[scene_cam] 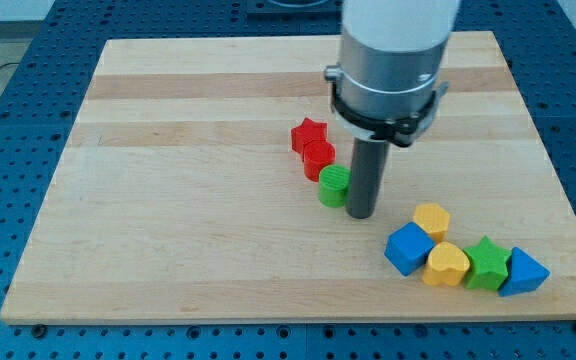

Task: Move the arm to the bottom of the blue triangle

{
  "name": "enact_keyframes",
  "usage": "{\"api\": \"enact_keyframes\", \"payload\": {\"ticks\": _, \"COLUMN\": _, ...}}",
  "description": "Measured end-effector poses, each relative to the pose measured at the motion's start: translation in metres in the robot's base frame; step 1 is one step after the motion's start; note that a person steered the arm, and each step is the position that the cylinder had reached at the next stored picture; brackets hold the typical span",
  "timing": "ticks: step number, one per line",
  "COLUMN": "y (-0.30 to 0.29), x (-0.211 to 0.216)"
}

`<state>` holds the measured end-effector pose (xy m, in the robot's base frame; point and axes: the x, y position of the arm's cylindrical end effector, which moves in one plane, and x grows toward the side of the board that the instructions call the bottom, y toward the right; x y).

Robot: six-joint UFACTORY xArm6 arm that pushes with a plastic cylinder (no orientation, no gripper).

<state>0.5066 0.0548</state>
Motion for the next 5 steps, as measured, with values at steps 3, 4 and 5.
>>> {"api": "enact_keyframes", "payload": {"ticks": 3, "y": 0.039, "x": -0.003}}
{"api": "enact_keyframes", "payload": {"ticks": 4, "y": 0.124, "x": -0.005}}
{"api": "enact_keyframes", "payload": {"ticks": 5, "y": 0.208, "x": 0.03}}
